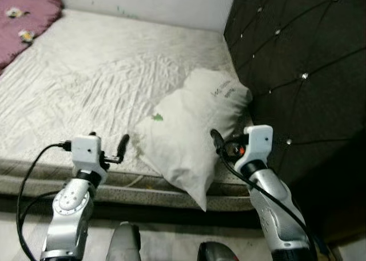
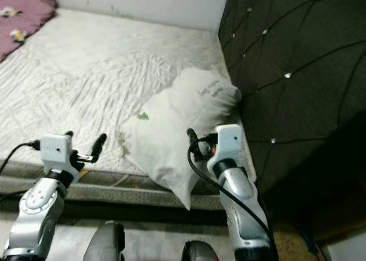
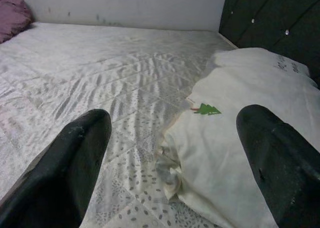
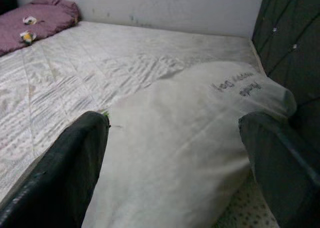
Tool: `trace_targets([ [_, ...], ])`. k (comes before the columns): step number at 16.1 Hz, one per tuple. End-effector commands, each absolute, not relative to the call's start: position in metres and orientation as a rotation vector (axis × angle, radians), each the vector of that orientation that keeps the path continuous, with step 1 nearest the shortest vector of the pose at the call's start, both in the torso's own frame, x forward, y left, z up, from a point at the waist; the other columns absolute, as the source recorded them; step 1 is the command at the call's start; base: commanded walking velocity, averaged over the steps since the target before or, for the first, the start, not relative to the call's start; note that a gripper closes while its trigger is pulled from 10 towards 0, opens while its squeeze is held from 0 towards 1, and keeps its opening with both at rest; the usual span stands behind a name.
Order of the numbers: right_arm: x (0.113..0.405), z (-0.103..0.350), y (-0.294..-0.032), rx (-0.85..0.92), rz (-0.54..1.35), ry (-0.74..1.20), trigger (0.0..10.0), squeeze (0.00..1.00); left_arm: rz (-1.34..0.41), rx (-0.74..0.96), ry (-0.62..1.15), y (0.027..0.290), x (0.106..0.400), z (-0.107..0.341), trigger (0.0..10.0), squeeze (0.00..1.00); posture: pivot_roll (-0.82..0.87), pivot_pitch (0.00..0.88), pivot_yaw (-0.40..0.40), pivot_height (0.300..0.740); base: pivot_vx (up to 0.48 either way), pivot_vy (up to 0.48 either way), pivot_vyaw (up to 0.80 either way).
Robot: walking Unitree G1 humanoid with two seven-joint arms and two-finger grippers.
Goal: Clean up the room
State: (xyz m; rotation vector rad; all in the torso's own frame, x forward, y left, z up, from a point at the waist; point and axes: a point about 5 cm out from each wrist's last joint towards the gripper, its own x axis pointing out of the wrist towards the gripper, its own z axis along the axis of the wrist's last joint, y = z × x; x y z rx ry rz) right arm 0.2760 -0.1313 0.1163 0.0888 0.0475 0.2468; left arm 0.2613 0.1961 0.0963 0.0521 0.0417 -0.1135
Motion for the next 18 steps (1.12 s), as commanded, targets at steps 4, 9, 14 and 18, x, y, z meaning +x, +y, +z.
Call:
trace_targets([
  [4, 0.276, 0.116, -0.139, 0.075, 0.220, 0.043, 10.0, 0.00, -0.136, 0.050, 0.029, 0.188, 0.263, 0.098, 10.0, 0.00, -0.01, 0.033, -0.114, 0.661, 0.447, 0.000, 0.00],
  [9, 0.275, 0.115, -0.137, 0.074, 0.227, 0.038, 10.0, 0.00, -0.140, 0.048, 0.031, 0.186, 0.263, 0.097, 10.0, 0.00, -0.02, 0.037, -0.109, 0.661, 0.480, 0.000, 0.00],
  [14, 0.276, 0.110, -0.129, 0.083, 0.259, 0.054, 10.0, 0.00, -0.129, 0.021, 0.046, 0.186, 0.263, 0.094, 10.0, 0.00, -0.01, 0.025, -0.110, 0.661, 0.355, 0.000, 0.00],
  [18, 0.276, 0.107, -0.128, 0.091, 0.260, 0.072, 10.0, 0.00, -0.108, 0.002, 0.072, 0.188, 0.260, 0.088, 10.0, 0.00, -0.01, 0.025, -0.109, 0.661, 0.000, 0.000, 0.00],
])
